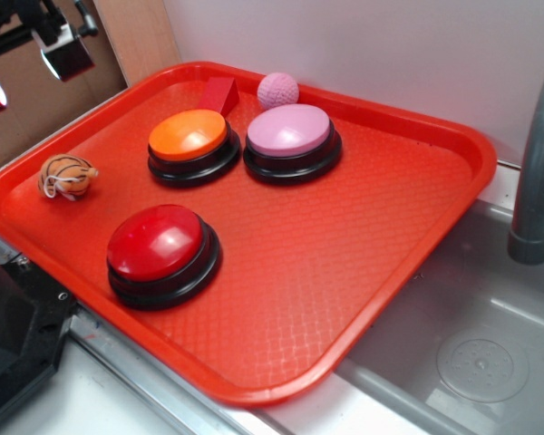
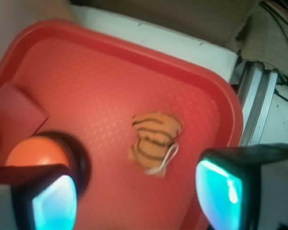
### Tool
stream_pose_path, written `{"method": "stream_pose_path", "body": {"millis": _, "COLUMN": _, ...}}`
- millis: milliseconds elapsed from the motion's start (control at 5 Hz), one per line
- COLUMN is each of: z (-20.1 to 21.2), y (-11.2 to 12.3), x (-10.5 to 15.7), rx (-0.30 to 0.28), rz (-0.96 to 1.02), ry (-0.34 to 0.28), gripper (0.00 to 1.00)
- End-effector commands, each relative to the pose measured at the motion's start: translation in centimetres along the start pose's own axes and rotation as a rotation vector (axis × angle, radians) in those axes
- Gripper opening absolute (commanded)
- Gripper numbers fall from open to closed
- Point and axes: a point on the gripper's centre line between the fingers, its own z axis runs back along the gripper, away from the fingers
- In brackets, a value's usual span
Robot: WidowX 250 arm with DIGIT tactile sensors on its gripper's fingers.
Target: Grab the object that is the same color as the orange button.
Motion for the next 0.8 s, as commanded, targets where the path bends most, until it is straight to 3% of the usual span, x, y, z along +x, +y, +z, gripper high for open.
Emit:
{"method": "stream_pose_path", "body": {"millis": 0, "z": -3.9, "y": 1.8, "x": 1.1, "rx": 0.11, "rz": 0.066, "ry": -0.037, "gripper": 1.0}}
{"method": "stream_pose_path", "body": {"millis": 600, "z": -8.3, "y": 2.0, "x": 0.1, "rx": 0.063, "rz": 0.08, "ry": -0.035, "gripper": 1.0}}
